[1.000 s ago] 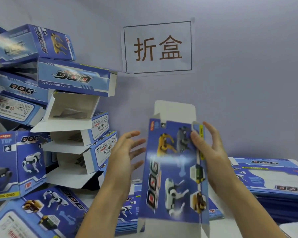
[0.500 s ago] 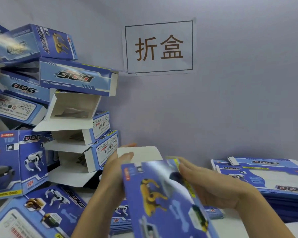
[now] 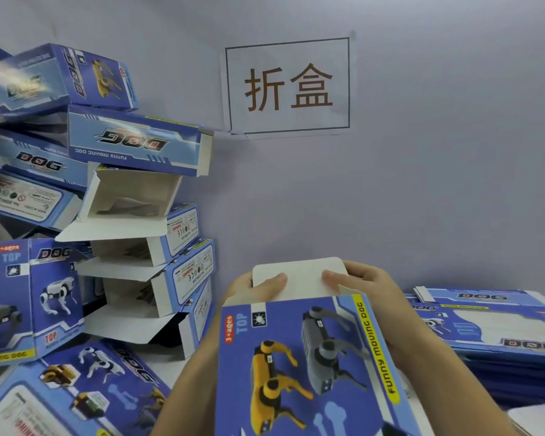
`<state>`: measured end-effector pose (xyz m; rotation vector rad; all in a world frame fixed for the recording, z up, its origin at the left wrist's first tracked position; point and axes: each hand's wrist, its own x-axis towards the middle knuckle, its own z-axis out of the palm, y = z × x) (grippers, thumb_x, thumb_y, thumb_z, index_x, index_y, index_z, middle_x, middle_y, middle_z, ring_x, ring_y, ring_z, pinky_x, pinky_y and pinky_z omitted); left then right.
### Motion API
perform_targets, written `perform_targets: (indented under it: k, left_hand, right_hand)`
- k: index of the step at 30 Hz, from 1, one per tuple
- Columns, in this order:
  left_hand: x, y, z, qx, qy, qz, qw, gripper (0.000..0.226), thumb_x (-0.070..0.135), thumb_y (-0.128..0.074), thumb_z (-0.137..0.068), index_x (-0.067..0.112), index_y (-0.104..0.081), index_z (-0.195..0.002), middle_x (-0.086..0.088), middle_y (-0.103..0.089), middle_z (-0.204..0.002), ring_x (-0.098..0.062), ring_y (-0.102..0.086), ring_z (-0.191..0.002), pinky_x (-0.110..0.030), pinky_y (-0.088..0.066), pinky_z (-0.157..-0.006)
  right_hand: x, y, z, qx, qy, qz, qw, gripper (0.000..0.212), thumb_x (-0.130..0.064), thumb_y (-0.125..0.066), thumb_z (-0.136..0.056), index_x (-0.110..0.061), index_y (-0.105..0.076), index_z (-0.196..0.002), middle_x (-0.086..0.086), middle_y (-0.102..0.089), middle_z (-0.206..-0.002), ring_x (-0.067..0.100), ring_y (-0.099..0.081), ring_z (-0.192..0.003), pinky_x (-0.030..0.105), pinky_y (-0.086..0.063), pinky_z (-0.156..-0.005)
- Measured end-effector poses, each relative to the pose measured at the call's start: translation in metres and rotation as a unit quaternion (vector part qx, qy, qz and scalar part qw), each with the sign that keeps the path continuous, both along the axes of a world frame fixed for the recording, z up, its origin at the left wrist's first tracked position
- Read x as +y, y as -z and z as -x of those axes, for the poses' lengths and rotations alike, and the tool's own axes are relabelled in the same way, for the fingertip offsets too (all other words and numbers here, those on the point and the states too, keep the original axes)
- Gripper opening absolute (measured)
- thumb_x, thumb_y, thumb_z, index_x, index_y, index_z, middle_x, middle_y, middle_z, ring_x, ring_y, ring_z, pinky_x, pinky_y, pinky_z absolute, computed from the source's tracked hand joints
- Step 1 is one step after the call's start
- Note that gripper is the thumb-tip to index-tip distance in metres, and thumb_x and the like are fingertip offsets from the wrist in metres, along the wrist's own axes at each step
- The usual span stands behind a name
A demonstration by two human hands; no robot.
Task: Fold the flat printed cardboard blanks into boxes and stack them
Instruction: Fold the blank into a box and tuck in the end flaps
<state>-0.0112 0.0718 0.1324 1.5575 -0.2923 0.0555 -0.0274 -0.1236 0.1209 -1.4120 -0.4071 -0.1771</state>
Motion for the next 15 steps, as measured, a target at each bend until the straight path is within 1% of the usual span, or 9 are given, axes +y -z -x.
perform_targets:
  k: [2, 4, 7, 10, 12, 13, 15]
  left_hand:
    - [0.006, 0.006, -0.002, -0.052, 0.001, 0.021, 0.998, 0.011, 0.013, -0.064, -0.092, 0.014, -0.065, -0.103, 0.007, -0.075, -0.069, -0.009, -0.072, -0.061, -0.017, -0.053, -0.048]
    - [0.009, 0.006, 0.001, -0.081, 0.003, 0.027, 0.996, 0.016, 0.008, -0.064, -0.09, 0.015, -0.066, -0.105, 0.006, -0.076, -0.074, -0.009, -0.074, -0.067, -0.017, -0.054, -0.051]
    - [0.01, 0.004, 0.004, -0.113, -0.006, 0.003, 0.994, 0.02, 0.001, -0.063, -0.09, 0.017, -0.065, -0.102, 0.012, -0.075, -0.073, -0.003, -0.072, -0.067, -0.014, -0.052, -0.051]
    - [0.011, 0.002, 0.01, -0.131, -0.014, -0.02, 0.991, 0.021, -0.003, -0.063, -0.089, 0.015, -0.063, -0.099, 0.014, -0.073, -0.068, -0.001, -0.071, -0.062, -0.012, -0.05, -0.048]
    - [0.012, 0.001, 0.012, -0.126, -0.011, -0.028, 0.992, 0.017, -0.006, -0.063, -0.088, 0.011, -0.063, -0.095, 0.01, -0.072, -0.063, -0.004, -0.07, -0.057, -0.013, -0.049, -0.046]
    - [0.012, 0.0, 0.012, -0.122, -0.011, -0.028, 0.992, 0.015, -0.006, -0.063, -0.088, 0.008, -0.064, -0.092, 0.008, -0.072, -0.062, -0.005, -0.069, -0.056, -0.013, -0.049, -0.045]
    - [0.011, -0.001, 0.015, -0.111, -0.01, -0.018, 0.994, 0.012, -0.007, -0.063, -0.088, 0.005, -0.064, -0.088, 0.007, -0.071, -0.06, -0.006, -0.069, -0.054, -0.014, -0.049, -0.045]
  right_hand:
    - [0.001, 0.0, 0.001, 0.004, 0.007, -0.007, 1.0, 0.019, -0.015, -0.064, -0.092, -0.008, -0.073, -0.107, 0.02, -0.075, -0.101, 0.039, -0.073, -0.089, 0.049, -0.06, -0.08]
    - [0.002, 0.001, -0.001, 0.001, 0.006, -0.021, 1.0, 0.018, -0.013, -0.065, -0.09, -0.01, -0.073, -0.106, 0.02, -0.075, -0.101, 0.04, -0.073, -0.089, 0.051, -0.059, -0.081]
    - [0.006, 0.0, 0.0, -0.002, -0.004, -0.048, 0.999, 0.021, -0.01, -0.068, -0.085, -0.013, -0.074, -0.105, 0.021, -0.074, -0.1, 0.039, -0.073, -0.085, 0.051, -0.059, -0.078]
    - [0.008, -0.001, 0.003, -0.018, -0.007, -0.048, 0.999, 0.02, -0.003, -0.065, -0.087, -0.01, -0.072, -0.105, 0.021, -0.074, -0.092, 0.034, -0.072, -0.074, 0.041, -0.061, -0.064]
    - [0.008, 0.0, 0.002, -0.035, 0.013, -0.031, 0.999, 0.016, 0.001, -0.063, -0.087, -0.006, -0.07, -0.1, 0.014, -0.074, -0.08, 0.024, -0.07, -0.063, 0.029, -0.056, -0.052]
    - [0.008, 0.001, 0.002, -0.039, 0.025, -0.02, 0.999, 0.013, 0.003, -0.063, -0.087, -0.004, -0.07, -0.095, 0.01, -0.073, -0.075, 0.019, -0.068, -0.058, 0.024, -0.053, -0.05]
    - [0.009, -0.001, 0.001, -0.04, 0.035, -0.005, 0.999, 0.01, 0.005, -0.063, -0.087, -0.003, -0.069, -0.09, 0.007, -0.072, -0.072, 0.014, -0.067, -0.055, 0.02, -0.05, -0.048]
